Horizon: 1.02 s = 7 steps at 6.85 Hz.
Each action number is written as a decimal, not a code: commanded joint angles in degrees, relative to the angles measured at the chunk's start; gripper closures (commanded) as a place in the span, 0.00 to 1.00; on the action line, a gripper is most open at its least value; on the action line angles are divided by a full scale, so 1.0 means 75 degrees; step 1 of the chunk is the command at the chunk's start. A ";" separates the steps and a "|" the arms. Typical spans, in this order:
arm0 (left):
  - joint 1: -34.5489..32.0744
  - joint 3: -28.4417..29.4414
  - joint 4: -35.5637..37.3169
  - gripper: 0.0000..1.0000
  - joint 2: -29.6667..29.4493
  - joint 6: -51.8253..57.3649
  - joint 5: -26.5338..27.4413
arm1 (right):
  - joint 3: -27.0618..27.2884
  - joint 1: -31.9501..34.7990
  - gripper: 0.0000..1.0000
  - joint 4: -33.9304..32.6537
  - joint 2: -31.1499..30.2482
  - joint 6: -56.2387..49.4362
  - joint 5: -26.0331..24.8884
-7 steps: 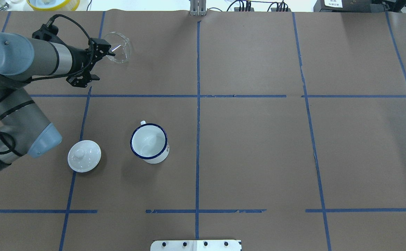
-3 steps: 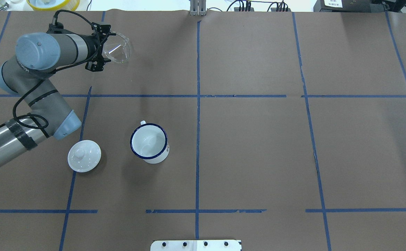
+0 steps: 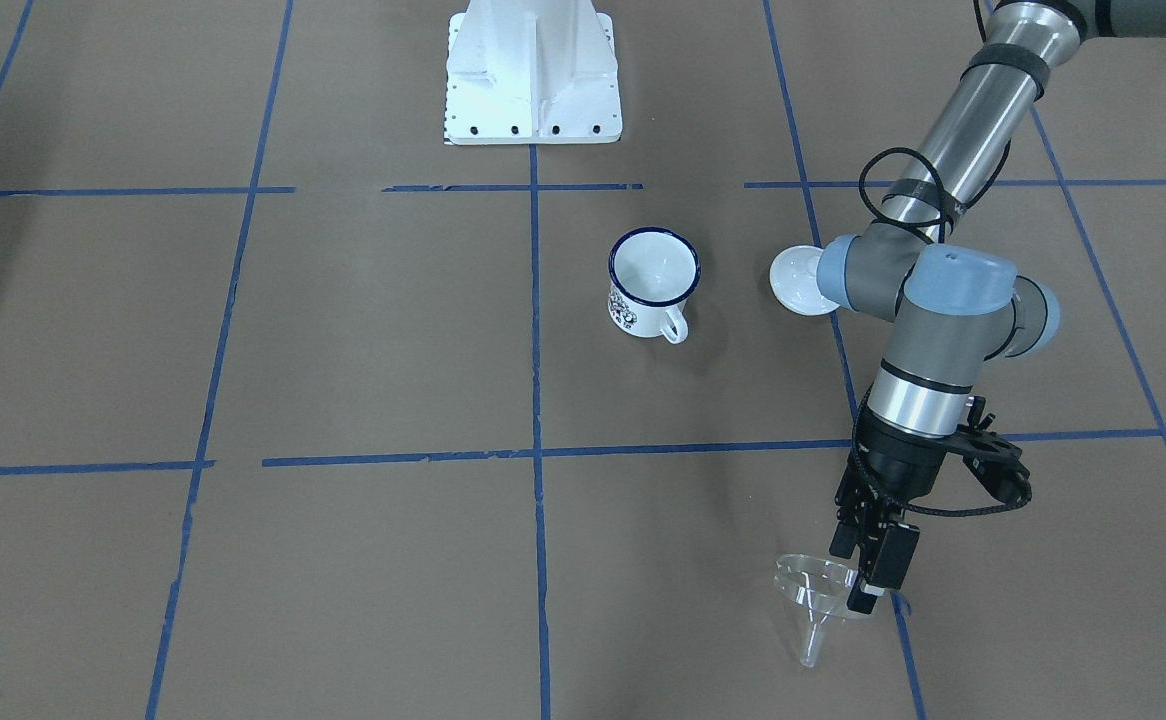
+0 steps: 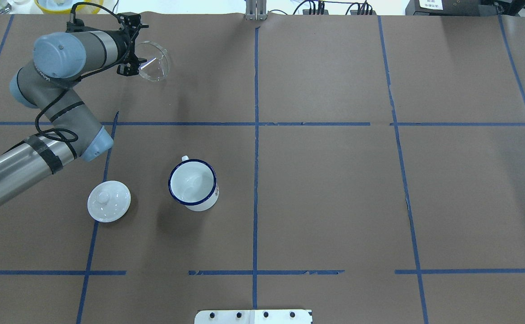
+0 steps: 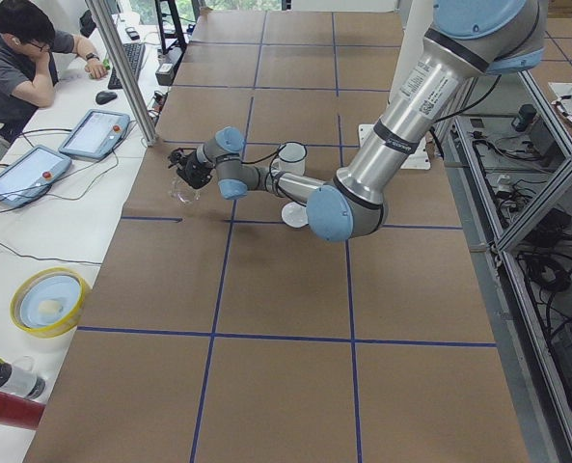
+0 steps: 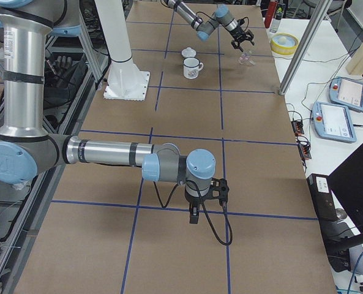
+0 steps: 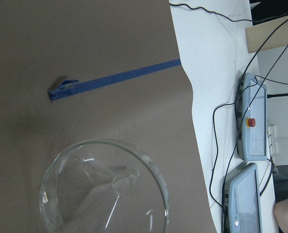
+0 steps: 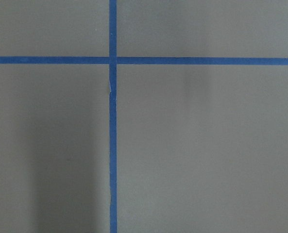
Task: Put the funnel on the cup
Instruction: 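Grasp the funnel stem with the left gripper and lift it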
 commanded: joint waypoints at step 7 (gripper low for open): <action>-0.0005 0.0995 -0.0643 1.00 -0.0445 0.0159 0.0021 | 0.0000 0.0000 0.00 0.0000 0.0000 0.0000 0.0000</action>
